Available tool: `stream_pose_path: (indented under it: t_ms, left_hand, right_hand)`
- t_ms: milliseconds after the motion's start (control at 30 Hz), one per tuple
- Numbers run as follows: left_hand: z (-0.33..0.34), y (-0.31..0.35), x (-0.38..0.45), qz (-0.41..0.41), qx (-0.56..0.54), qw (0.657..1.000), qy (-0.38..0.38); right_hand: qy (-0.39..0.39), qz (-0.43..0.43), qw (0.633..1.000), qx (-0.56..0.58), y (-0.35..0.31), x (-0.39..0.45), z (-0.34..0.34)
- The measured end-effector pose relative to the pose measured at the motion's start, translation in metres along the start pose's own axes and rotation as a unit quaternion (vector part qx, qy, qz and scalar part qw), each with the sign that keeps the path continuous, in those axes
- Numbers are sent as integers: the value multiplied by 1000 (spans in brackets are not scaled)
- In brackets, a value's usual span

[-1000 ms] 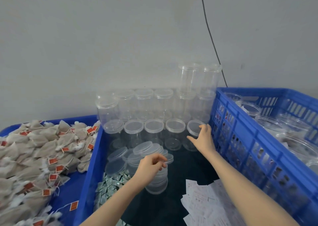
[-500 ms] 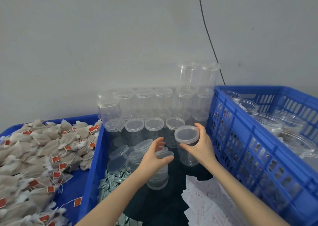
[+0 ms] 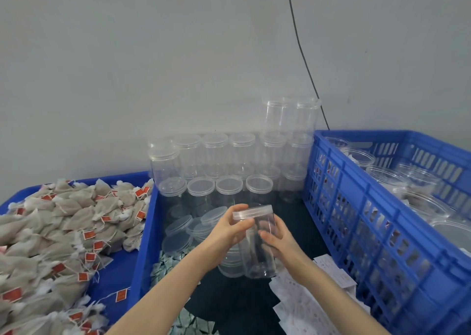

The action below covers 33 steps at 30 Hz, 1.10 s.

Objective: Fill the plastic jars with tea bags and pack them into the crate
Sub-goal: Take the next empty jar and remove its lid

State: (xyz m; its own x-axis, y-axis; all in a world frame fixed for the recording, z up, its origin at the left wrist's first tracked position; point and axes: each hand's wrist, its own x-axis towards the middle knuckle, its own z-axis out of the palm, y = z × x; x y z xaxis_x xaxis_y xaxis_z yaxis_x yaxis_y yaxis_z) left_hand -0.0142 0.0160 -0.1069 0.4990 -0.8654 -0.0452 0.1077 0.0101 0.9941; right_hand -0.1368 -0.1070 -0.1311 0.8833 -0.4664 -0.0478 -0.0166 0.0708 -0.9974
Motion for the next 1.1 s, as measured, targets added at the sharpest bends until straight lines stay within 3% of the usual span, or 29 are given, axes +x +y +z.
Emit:
stream_pose_path:
  t_ms: [200,467,700,1100]
  left_hand:
    - [-1,4,-7,4,55,998,-8]
    - [-16,7,-13,-18,-36,986,-164]
    - [0,12,-15,31,28,996,-74]
    - [5,17,-22,76,31,991,-107]
  right_hand:
    - [-78,57,995,29,8,-8,1]
    - [-156,98,975,127,15,-25,6]
    - [-110,68,989,69,6,-32,16]
    - [-42,10,999,23,-3,-40,20]
